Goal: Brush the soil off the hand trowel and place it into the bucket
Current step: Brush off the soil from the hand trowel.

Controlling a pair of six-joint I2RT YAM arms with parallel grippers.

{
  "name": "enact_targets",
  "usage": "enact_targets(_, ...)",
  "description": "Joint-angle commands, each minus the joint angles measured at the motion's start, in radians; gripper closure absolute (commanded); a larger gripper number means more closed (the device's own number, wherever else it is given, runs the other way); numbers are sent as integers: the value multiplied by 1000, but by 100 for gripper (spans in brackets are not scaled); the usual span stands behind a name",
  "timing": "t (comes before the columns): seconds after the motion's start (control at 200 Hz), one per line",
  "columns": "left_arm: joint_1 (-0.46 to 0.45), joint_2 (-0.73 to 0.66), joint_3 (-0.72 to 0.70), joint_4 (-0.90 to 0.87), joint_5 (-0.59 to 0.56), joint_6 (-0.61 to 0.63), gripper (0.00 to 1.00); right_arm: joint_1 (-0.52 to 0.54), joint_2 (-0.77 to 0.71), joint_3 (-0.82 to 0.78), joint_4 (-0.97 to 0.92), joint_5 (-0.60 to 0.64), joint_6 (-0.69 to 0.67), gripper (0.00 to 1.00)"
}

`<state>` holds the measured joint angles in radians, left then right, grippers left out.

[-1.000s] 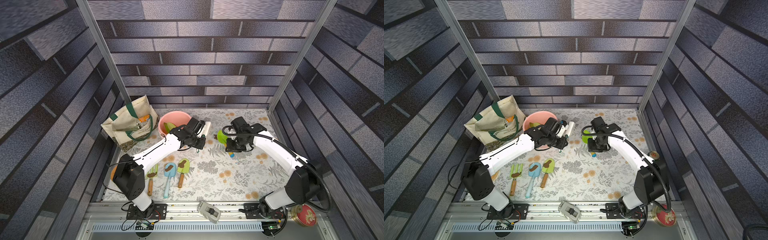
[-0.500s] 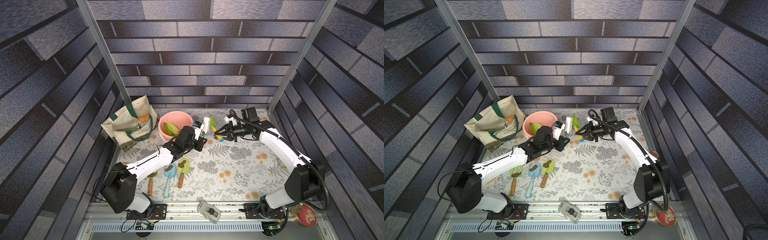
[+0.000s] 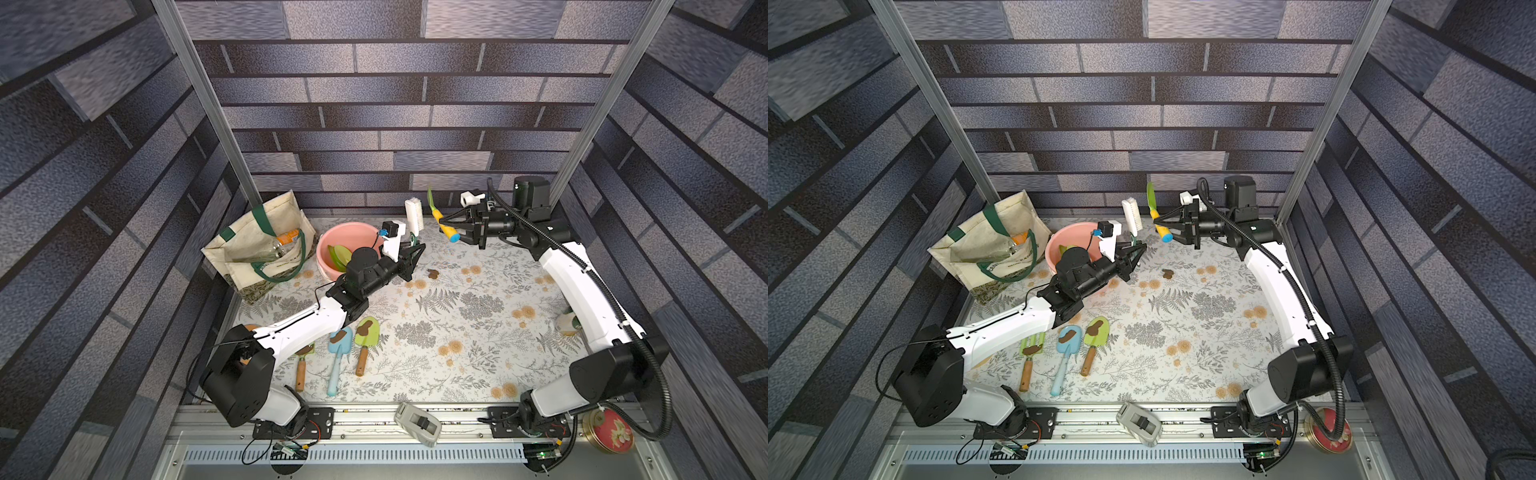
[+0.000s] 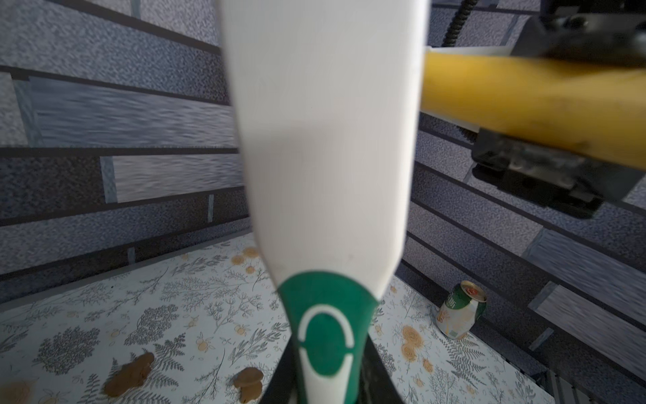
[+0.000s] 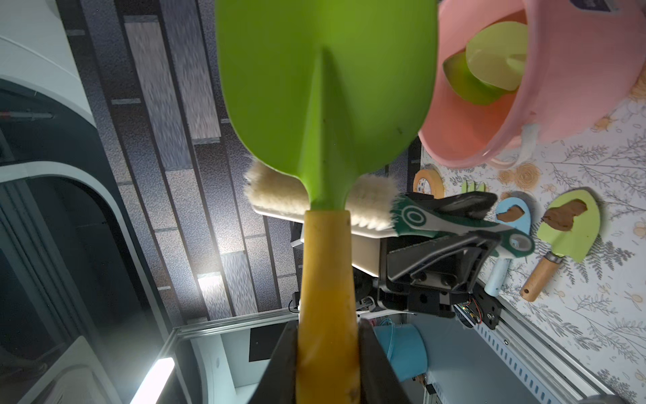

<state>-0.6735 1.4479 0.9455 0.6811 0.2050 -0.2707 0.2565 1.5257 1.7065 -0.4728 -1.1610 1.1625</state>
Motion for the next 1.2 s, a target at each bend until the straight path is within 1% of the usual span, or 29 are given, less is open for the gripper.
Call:
enact_targets(0.0,8,-20,42,148,-4,9,100,-3,-4,97,-4,-28,34,99)
enact_targets(0.095,8,11,99,155,20,28,100,-2,-5,139,-28,-28,34,99)
enact_targets(0.2,7,52,170,141,51,46,100,-2,-13,150,-44,-33,29,98)
enact_targets(0.401,0,122,284,94,110,57,100,-3,-40,131,-64,-35,12,98)
enact_targets(0.671,3,189,337,67,155,49,100,-1,-79,120,-88,-42,-11,97)
enact_targets(0.802,9,228,387,33,187,54,100,0,-91,116,-128,-52,-36,97)
enact_targets(0.982,14,290,499,-49,231,93,100,0,-117,80,-142,-54,-55,97)
enact_targets(1.193,20,382,630,-110,270,96,100,0,-141,49,-127,-62,-59,96)
